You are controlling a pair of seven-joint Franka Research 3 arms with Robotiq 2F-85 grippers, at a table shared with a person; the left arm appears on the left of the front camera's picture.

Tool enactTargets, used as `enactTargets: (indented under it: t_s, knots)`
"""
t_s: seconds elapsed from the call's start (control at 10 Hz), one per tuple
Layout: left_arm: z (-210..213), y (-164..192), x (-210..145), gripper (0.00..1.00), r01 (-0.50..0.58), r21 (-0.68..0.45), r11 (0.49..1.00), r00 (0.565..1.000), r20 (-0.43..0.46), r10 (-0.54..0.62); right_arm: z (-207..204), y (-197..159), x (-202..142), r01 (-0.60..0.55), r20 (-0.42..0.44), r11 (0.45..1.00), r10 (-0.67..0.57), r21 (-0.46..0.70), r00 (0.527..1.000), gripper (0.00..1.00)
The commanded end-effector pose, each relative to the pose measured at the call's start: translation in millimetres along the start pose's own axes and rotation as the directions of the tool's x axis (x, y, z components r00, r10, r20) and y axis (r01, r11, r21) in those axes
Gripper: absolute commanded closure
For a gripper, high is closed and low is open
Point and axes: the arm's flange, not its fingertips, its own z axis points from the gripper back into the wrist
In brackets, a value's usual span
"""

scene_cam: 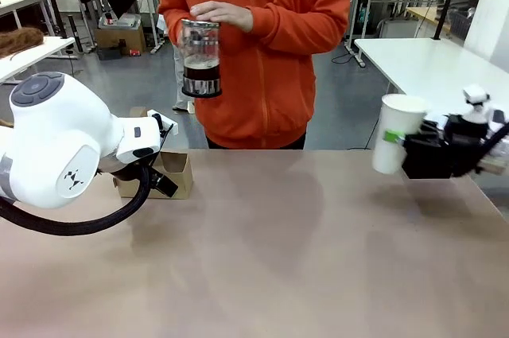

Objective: Pour a drink into a cup and package it in a carrier.
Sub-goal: Pick up the 600 ml Paper Cup and place it in the middle top area of the table.

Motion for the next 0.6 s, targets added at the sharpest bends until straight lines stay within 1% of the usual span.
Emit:
enactTargets:
  t_s: [0.0,0.1,0.2,0.3,0.5]
  knots:
    - [0.2,0.3,-0.1,0.0,0.0,0.0,1.0,1.0,0.001,0.0,-64.6,-3.8,1.2,0.033,-0.027,0.996,-0.035,-0.085,0.999,0.18]
    - [0.2,0.3,-0.1,0.0,0.0,0.0,1.0,1.0,0.001,0.0,-97.5,-7.6,-4.1,0.041,-0.013,0.994,-0.043,-0.105,0.999,0.18]
    - [0.2,0.3,-0.1,0.0,0.0,0.0,1.0,1.0,0.001,0.0,-122.0,-13.8,-12.5,0.052,0.008,0.991,-0.051,-0.12,0.999,0.18]
    - [0.2,0.3,-0.1,0.0,0.0,0.0,1.0,1.0,0.001,0.0,-142.6,-20.1,-24.3,0.047,0.011,0.989,-0.046,-0.141,0.999,0.18]
    - [0.2,0.3,-0.1,0.0,0.0,0.0,1.0,1.0,0.001,0.0,-163.6,-29.8,-47.9,0.039,0.0,0.983,-0.04,-0.177,0.999,0.18]
